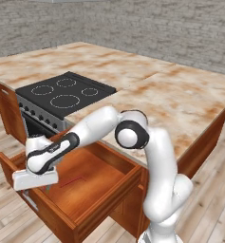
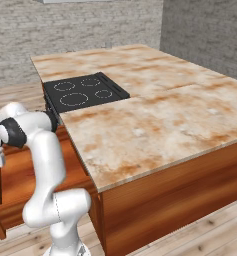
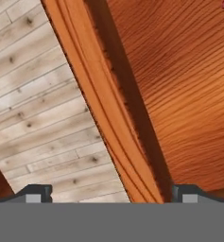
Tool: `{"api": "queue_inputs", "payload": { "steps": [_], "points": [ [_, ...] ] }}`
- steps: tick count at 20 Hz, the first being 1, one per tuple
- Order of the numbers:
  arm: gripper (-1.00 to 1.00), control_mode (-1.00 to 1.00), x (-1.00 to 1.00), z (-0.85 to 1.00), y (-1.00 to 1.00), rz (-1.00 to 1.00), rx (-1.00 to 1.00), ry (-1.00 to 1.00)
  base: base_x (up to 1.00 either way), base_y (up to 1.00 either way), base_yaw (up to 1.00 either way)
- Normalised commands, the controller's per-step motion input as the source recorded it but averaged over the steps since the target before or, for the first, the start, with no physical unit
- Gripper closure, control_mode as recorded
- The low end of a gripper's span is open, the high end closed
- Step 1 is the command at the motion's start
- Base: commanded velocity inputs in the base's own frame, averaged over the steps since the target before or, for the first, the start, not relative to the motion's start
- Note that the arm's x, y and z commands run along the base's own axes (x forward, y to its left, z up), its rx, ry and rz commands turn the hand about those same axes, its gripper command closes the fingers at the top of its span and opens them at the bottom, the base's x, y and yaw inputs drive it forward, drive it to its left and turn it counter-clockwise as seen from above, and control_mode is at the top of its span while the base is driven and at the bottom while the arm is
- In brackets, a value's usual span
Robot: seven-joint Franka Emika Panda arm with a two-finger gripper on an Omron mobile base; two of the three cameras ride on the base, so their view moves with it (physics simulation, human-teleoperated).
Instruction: Take a straw from the drawer in front and place it inside the glass cup on the dining counter.
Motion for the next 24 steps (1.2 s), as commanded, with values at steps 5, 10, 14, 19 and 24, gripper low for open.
{"api": "queue_inputs", "payload": {
  "steps": [5, 10, 14, 19, 24],
  "points": [
    [-1.0, -1.0, -0.06, 0.49, -0.27, 0.0, 0.0, 0.0, 0.0, 0.0, 0.0],
    [-1.0, -1.0, 0.0, 0.37, -0.38, 0.0, 0.0, 0.0, 0.0, 0.0, 0.0],
    [-1.0, -1.0, 0.0, 0.36, -0.48, 0.0, 0.0, 0.0, 0.0, 0.0, 0.0],
    [-1.0, -1.0, 0.0, 0.18, -0.48, 0.0, 0.0, 0.0, 0.0, 0.0, 0.0],
    [-1.0, -1.0, 0.0, 0.01, -0.4, 0.0, 0.0, 0.0, 0.0, 0.0, 0.0]
  ]
}}
